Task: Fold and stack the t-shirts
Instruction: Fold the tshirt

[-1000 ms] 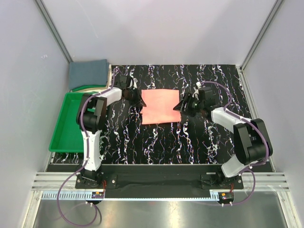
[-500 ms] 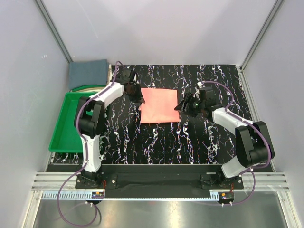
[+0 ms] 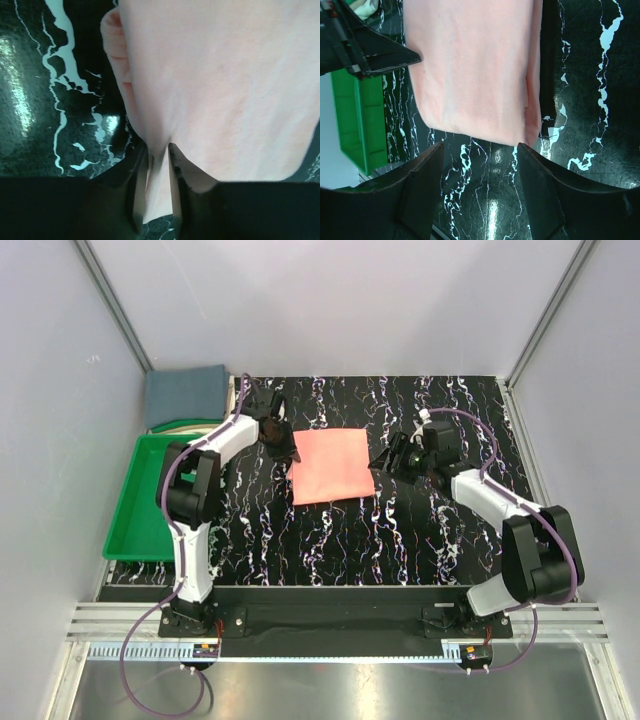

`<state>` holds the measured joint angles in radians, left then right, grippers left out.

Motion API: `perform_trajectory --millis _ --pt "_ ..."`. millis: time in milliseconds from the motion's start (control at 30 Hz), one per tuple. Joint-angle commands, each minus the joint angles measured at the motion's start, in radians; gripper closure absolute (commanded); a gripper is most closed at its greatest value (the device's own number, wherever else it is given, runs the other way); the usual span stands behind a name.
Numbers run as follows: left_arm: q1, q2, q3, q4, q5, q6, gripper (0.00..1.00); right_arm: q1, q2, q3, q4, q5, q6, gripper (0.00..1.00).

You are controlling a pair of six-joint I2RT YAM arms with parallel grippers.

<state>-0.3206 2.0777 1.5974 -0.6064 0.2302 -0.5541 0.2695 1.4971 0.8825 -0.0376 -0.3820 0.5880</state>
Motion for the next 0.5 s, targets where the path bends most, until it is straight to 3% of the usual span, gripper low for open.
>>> perform_trajectory --millis 0,267,467 --pt "0.018 0.027 -0.024 0.046 -0.003 -0.012 0.7 0.005 -0.061 -0.005 -0.001 0.023 -0.01 0.32" --pt "0.044 0.045 -0.024 0.082 0.007 -0.02 0.48 0.005 -0.084 -0.005 -0.016 0.026 -0.013 0.32" --pt "0.046 0.088 0.025 0.094 0.047 -0.006 0.48 0.007 -0.092 -0.01 -0.018 0.028 -0.007 0.32"
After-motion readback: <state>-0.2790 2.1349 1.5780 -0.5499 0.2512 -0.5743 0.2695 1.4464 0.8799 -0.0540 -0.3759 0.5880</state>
